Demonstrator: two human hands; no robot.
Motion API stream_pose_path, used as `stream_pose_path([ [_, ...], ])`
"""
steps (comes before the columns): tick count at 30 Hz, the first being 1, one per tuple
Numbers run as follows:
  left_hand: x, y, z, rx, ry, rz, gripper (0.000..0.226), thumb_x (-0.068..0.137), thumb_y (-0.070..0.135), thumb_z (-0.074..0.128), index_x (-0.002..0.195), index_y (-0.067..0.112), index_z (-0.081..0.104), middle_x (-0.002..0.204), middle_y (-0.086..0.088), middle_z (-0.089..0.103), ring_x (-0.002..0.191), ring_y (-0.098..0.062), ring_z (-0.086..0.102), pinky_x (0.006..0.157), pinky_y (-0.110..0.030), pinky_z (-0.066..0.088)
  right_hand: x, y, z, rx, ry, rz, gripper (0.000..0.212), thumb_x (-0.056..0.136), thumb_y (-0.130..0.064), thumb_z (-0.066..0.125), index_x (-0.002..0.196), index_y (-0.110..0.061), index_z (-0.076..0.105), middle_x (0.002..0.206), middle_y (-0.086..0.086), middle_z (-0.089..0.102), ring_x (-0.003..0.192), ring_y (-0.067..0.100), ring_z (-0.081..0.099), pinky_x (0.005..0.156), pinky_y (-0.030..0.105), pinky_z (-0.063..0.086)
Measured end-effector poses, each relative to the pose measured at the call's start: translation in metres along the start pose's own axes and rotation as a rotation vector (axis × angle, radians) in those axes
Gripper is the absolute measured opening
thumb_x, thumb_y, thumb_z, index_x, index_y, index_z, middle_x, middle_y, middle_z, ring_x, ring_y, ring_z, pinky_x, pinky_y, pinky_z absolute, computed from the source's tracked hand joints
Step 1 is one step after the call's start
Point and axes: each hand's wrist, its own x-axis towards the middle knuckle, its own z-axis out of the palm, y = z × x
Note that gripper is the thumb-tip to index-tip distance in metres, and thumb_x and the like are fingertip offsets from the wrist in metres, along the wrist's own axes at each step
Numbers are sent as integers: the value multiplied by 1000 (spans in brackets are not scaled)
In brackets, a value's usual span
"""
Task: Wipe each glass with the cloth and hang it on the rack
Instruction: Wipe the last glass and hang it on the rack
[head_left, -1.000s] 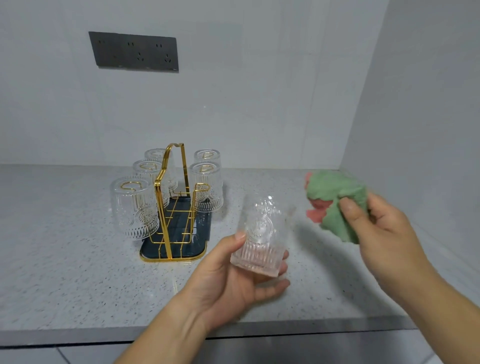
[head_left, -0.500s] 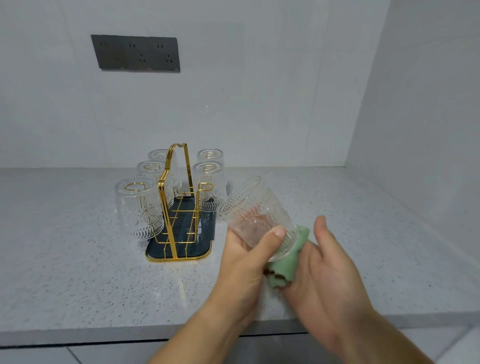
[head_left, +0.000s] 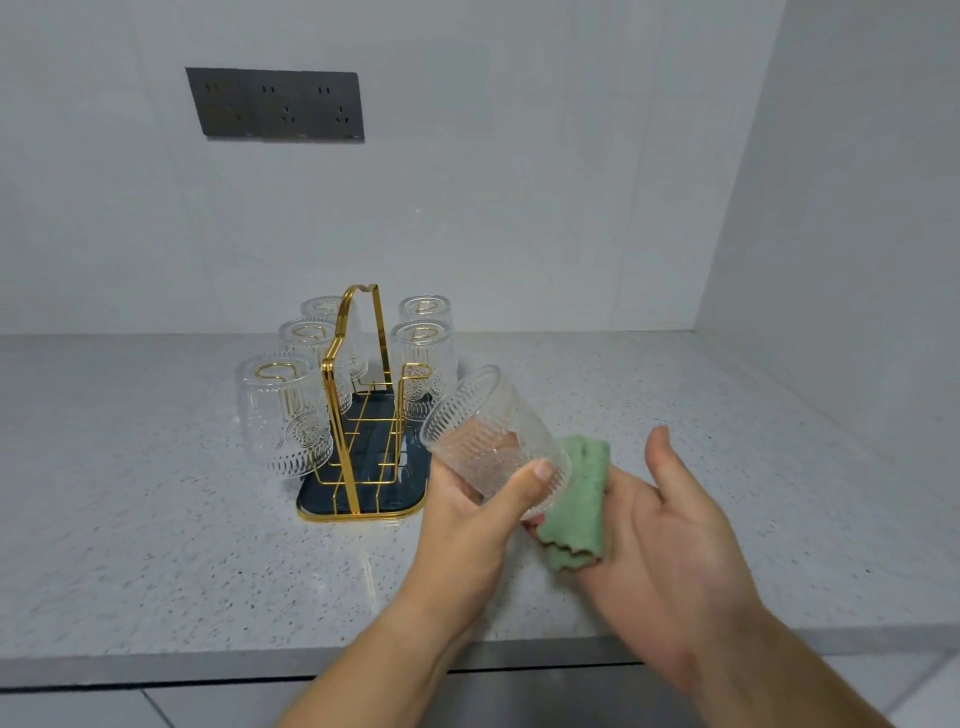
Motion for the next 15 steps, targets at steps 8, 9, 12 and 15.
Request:
stream_pose_path([
  [8, -17, -8, 14, 60, -94, -16, 73, 68, 15, 88, 132, 12, 51, 115, -6, 78, 109, -18, 75, 91, -32, 61, 14, 7, 3, 32, 136, -22, 90, 99, -70, 21, 130, 2, 66, 130, 27, 67, 123, 37, 65, 115, 49, 40],
  [9, -16, -8, 14, 47, -90, -27, 72, 69, 12, 86, 131, 12, 50, 114, -9, 77, 107, -19, 76, 87, -32, 61, 12, 12, 4, 52, 136, -4, 89, 99, -70, 21, 136, -1, 62, 132, 25, 66, 125, 35, 64, 115, 47, 43],
  [12, -11, -8, 12, 84, -54, -10, 76, 65, 15, 90, 129, 17, 51, 118, -12, 73, 110, -22, 74, 89, -31, 60, 7, 22, -3, 103, 101, 42, 89, 99, -71, 21, 145, -2, 52, 145, 23, 58, 137, 34, 55, 121, 44, 35],
  [15, -9, -7, 7, 147, -19, 14, 74, 64, 11, 94, 124, 21, 53, 115, -2, 73, 107, -11, 74, 88, -25, 58, 1, 19, -7, 62, 148, 47, 85, 100, -67, 26, 140, 1, 58, 143, 25, 58, 135, 37, 56, 122, 48, 30],
])
